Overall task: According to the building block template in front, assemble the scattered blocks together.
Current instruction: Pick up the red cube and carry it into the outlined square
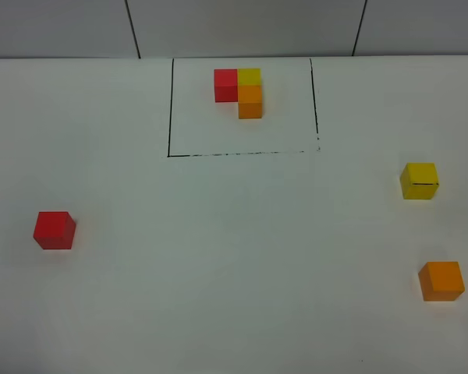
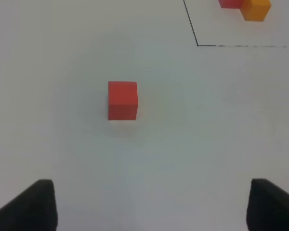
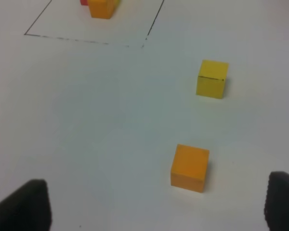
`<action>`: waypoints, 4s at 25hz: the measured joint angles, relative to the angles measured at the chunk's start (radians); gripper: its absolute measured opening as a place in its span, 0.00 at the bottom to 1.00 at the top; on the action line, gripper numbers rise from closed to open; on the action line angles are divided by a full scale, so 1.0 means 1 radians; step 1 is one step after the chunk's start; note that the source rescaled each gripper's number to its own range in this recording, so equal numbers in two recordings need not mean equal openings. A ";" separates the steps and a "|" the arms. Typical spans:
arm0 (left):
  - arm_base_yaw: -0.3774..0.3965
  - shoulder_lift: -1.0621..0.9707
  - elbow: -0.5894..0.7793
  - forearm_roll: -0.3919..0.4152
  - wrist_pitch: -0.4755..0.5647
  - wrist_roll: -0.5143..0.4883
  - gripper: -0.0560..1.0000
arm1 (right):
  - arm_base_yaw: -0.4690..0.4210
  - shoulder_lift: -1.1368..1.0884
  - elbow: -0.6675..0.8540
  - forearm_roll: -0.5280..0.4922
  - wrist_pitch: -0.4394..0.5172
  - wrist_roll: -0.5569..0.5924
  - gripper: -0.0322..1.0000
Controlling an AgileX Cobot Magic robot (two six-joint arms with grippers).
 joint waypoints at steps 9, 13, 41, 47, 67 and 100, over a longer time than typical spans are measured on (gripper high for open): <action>0.000 0.045 -0.024 0.001 -0.079 0.015 0.79 | 0.000 0.000 0.000 0.000 0.000 0.011 0.79; 0.000 0.185 -0.036 0.002 -0.091 0.015 0.91 | 0.000 0.000 0.000 0.000 0.000 0.013 0.79; 0.000 1.454 -0.415 0.103 -0.231 -0.020 1.00 | 0.000 0.000 0.000 0.000 0.000 0.015 0.79; 0.000 1.508 -0.441 0.085 -0.240 -0.041 1.00 | 0.000 0.000 0.000 0.000 0.000 0.015 0.79; -0.065 1.758 -0.489 0.082 -0.319 -0.035 0.99 | 0.000 0.000 0.000 0.000 0.000 0.015 0.79; -0.065 1.886 -0.517 0.103 -0.364 -0.087 0.06 | 0.000 0.000 0.000 -0.001 0.000 0.015 0.79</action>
